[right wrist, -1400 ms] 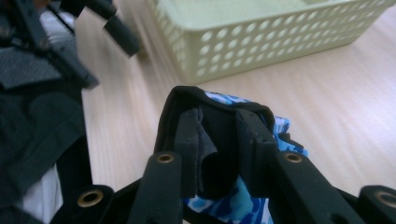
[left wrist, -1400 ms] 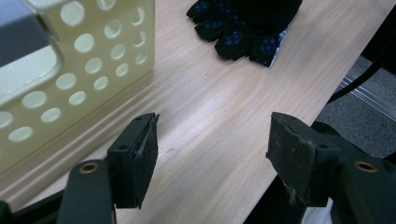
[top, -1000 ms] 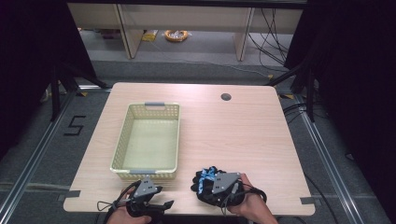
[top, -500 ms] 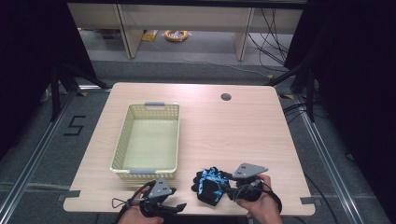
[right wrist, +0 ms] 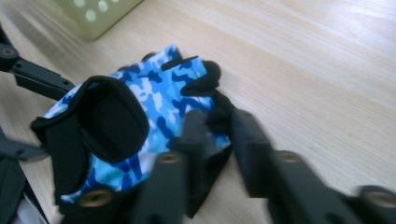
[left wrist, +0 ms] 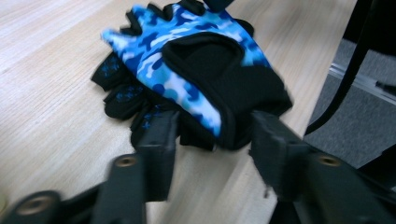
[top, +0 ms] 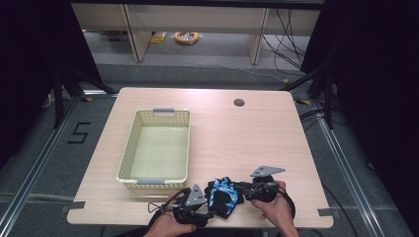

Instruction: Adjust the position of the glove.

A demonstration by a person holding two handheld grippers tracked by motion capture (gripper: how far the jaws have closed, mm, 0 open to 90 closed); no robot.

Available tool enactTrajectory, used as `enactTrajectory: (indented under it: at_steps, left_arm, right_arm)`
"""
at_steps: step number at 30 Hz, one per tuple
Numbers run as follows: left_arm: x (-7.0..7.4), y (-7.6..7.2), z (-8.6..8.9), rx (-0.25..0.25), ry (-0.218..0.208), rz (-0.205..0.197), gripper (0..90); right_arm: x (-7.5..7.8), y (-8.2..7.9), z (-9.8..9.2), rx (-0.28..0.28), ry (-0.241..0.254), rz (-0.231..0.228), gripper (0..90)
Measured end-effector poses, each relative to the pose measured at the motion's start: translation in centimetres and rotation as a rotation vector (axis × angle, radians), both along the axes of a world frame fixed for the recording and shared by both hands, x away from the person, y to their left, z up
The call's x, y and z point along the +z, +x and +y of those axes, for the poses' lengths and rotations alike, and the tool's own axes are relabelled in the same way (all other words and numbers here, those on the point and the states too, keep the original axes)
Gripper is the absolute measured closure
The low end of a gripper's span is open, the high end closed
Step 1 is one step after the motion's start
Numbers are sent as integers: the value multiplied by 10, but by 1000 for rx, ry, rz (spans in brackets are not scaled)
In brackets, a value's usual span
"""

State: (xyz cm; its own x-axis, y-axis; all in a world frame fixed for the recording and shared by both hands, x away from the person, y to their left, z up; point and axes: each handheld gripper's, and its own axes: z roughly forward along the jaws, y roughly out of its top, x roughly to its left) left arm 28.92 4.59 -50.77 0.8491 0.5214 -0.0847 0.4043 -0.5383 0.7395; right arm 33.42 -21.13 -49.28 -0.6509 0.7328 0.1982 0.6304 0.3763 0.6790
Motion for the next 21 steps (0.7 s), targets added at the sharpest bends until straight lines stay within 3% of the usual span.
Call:
enactTrajectory:
  at_steps: [1,3,6,7,9,10,12,13,14,15,16,17,19,20,21]
  left_arm:
    - [-1,0,-1,11,-19,3,591]
    - [-1,2,0,-9,18,-30,699]
    - [-1,2,0,11,-2,-33,787]
    - [1,3,2,6,9,-40,809]
    - [3,2,5,17,-11,-33,815]
    - [5,1,6,27,-40,-19,816]
    - [10,0,9,12,-45,-23,814]
    - [15,-4,10,38,-108,9,809]
    - [15,-4,10,38,-108,9,809]
    - [19,-5,11,35,-97,0,809]
    - [23,-9,10,34,-148,10,809]
    - [25,-11,9,29,-150,15,809]
    - [25,-12,7,17,-146,5,809]
    - [24,-15,-1,25,-168,30,809]
    - [24,-15,-1,25,-168,30,810]
  right_arm:
    - [-1,-1,1,-7,4,-10,822]
    - [1,-1,0,29,-10,1,879]
    - [5,-4,1,39,-8,-9,891]
    - [5,-4,2,48,-1,-24,892]
    - [10,-5,4,47,11,-40,893]
    - [14,-6,4,52,20,-51,894]
    - [18,-7,5,57,23,-67,894]
    - [29,-7,8,63,39,-84,894]
    - [32,-5,8,76,33,-105,894]
    - [35,-5,11,76,46,-93,894]
    - [38,-4,14,72,43,-103,895]
    - [40,1,14,91,27,-134,895]
    - [44,8,20,105,22,-142,895]
    - [45,10,23,105,22,-134,896]
    - [47,14,27,114,27,-128,896]
